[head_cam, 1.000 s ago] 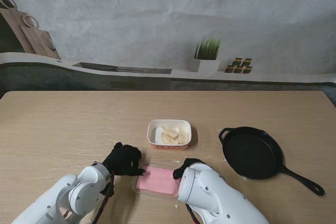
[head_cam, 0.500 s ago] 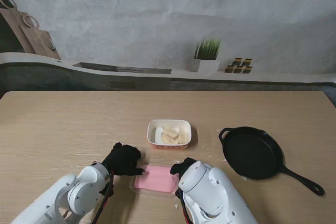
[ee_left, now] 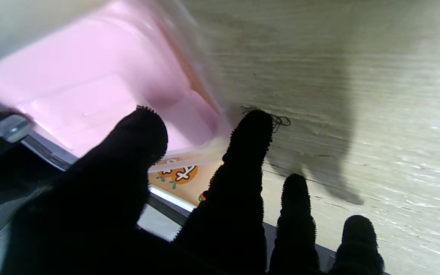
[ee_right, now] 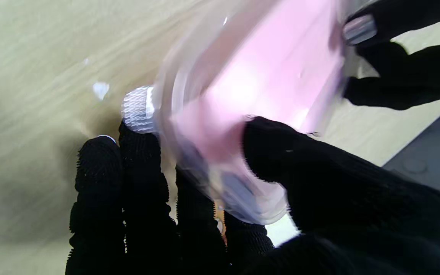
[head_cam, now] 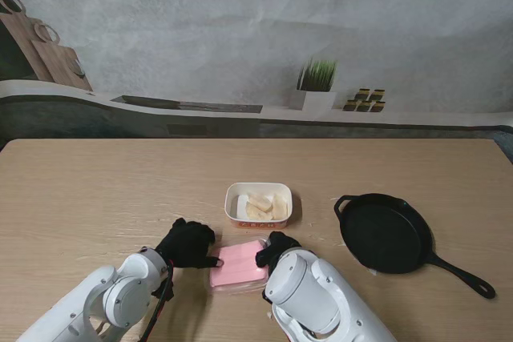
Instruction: Load dumplings into a food container
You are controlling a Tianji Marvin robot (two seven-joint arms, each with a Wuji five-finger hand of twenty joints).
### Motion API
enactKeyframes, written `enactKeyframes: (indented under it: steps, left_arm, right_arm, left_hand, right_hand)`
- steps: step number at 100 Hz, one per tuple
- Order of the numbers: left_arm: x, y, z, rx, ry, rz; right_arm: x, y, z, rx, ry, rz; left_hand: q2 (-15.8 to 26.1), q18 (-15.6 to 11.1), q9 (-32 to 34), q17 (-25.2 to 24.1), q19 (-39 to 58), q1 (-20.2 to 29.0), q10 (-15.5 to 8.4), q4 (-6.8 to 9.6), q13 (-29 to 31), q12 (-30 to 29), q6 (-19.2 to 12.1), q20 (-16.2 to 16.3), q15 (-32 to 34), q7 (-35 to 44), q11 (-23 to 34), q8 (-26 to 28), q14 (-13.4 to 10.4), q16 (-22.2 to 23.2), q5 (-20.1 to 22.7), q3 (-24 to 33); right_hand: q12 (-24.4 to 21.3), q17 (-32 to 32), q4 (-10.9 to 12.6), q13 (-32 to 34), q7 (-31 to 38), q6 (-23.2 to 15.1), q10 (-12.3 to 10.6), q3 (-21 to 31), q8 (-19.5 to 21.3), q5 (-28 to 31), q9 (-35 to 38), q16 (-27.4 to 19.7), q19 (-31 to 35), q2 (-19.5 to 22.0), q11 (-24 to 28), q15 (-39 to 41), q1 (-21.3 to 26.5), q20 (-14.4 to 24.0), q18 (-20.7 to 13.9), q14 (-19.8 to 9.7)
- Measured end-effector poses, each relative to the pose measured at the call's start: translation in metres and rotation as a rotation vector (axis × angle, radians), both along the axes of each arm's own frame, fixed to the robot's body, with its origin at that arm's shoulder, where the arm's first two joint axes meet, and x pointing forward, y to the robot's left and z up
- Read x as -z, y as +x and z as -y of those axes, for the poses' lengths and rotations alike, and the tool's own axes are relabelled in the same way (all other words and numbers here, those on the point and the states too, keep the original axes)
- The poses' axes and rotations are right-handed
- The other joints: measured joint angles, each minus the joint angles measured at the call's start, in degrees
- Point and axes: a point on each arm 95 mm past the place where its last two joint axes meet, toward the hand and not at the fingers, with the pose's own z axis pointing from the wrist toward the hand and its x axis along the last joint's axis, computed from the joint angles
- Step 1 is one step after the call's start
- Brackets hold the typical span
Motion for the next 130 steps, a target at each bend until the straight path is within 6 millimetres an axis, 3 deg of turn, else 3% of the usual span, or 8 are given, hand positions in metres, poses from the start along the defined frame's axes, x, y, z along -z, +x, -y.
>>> enactKeyframes:
  steps: [6, 12, 26, 32, 45, 66, 97, 130]
  left_arm:
    - [0.000, 0.000, 0.000, 0.001, 0.000, 0.000]
    - [0.000, 0.000, 0.000, 0.001, -0.001, 0.000]
    - [0.002, -0.002, -0.001, -0.010, -0.017, 0.021]
    - [0.004, -0.004, -0.003, -0.019, -0.028, 0.029]
    - [0.004, -0.010, -0.012, -0.047, -0.039, 0.064]
    - [-0.008, -0.013, -0.024, -0.154, -0.147, 0.139]
    - [-0.046, 0.001, -0.025, -0.286, -0.301, 0.287]
    - [-0.050, 0.011, -0.025, -0.313, -0.386, 0.274]
  right_arm:
    - [0.002, 0.000, -0.003, 0.013, -0.014, 0.036]
    - [0.004, 0.000, -0.005, 0.029, -0.015, 0.065]
    - [0.006, 0.000, -0.002, 0.054, 0.034, 0.069]
    - [0.006, 0.001, 0.000, 0.063, 0.041, 0.069]
    - [0.002, 0.002, 0.006, 0.069, 0.029, 0.094]
    - [-0.009, 0.003, 0.020, 0.099, 0.070, 0.103]
    - [-0.026, 0.008, 0.024, 0.186, 0.214, 0.087]
    - [-0.050, 0.019, 0.024, 0.214, 0.342, 0.089]
  left_hand:
    - [0.0, 0.0, -0.3, 0.0, 0.0, 0.0, 0.0, 0.00, 0.0, 0.0, 0.0, 0.0, 0.0, 0.0, 0.0, 0.0, 0.0, 0.0, 0.0, 0.0]
    - [0.0, 0.0, -0.4, 0.0, 0.0, 0.0, 0.0, 0.00, -0.2, 0.0, 0.0, 0.0, 0.0, 0.0, 0.0, 0.0, 0.1, 0.0, 0.0, 0.0]
    - [0.7, 0.0, -1.7, 0.0, 0.0, 0.0, 0.0, 0.00, -0.2, -0.5, -0.9, 0.0, 0.0, 0.4, 0.0, 0.0, 0.2, 0.0, -0.1, -0.4]
    - [3.3, 0.0, -2.9, 0.0, 0.0, -0.1, 0.0, 0.00, -0.2, -1.3, -3.9, 0.0, 0.0, 0.5, -1.1, 0.2, 0.2, 0.0, -1.7, -3.0]
    - [5.7, 0.0, -5.7, -0.1, 0.0, -0.9, 0.0, 0.00, -0.5, -2.6, -11.7, 0.6, 0.0, -12.1, -2.5, -4.6, 0.2, 0.0, -14.5, -8.7]
    - [9.6, 0.0, -11.2, -0.1, 0.0, 0.0, 0.3, 0.00, -3.1, -9.2, -13.3, 0.8, -4.6, -21.0, -8.2, -8.7, 0.3, -2.1, -28.7, -18.3]
    - [12.9, 0.0, -11.3, -0.1, 0.0, 0.8, 0.7, 0.07, -3.8, -11.2, -13.4, 1.4, -7.4, -23.1, -9.3, -10.4, 0.3, -3.4, -31.1, -24.3]
    - [13.6, 0.0, -13.0, -0.1, 0.0, 2.8, 0.8, 0.08, -4.0, -14.0, -14.7, 1.4, -11.8, -24.9, -12.1, -11.4, 0.3, -5.6, -34.5, -27.1]
  right_hand:
    - [-2.1, 5.1, -3.2, 6.0, 3.6, 0.3, 0.0, 0.6, -4.8, 5.1, 7.5, 0.1, 4.7, -2.8, 2.5, 4.3, 2.9, -0.2, 1.2, -0.2]
    - [-3.3, 10.7, -3.6, 12.1, 7.6, 0.2, 0.0, 0.9, -8.7, 11.3, 15.7, 0.0, 8.5, -5.3, 4.1, 6.6, 3.7, -0.6, 3.0, -0.3]
    - [-5.2, 18.5, -5.9, 19.6, 9.1, -0.8, 0.9, 1.0, -9.8, 21.0, 25.5, -2.5, 13.1, -9.4, 4.6, 8.7, 3.7, -0.6, 5.6, -0.1]
    - [-4.9, 20.2, -5.9, 21.0, 8.5, -0.9, 1.4, 1.0, -9.7, 22.9, 26.8, -3.4, 14.3, -10.0, 4.6, 9.9, 3.7, -0.6, 6.5, 0.2]
    - [-3.3, 22.8, -7.1, 23.6, 8.4, -1.1, 3.6, 1.3, -8.3, 23.9, 27.8, -3.6, 17.8, -10.1, 4.5, 15.0, 3.8, 0.5, 7.4, 0.2]
    - [0.1, 23.3, -7.1, 23.9, 8.4, -1.2, 4.6, 2.6, -3.9, 24.3, 27.6, -2.0, 21.2, -10.0, 4.5, 20.4, 4.3, 2.5, 7.5, -0.1]
    - [1.3, 23.4, -7.1, 23.9, 8.6, -1.2, 5.3, 4.5, -1.3, 23.2, 27.1, -0.9, 22.4, -9.2, 4.6, 22.6, 5.4, 3.6, 7.5, -0.2]
    - [1.7, 23.4, -7.1, 23.9, 8.9, -1.2, 5.5, 5.2, 0.0, 22.8, 26.5, -0.6, 22.5, -9.2, 5.1, 23.1, 5.4, 4.2, 7.5, -0.2]
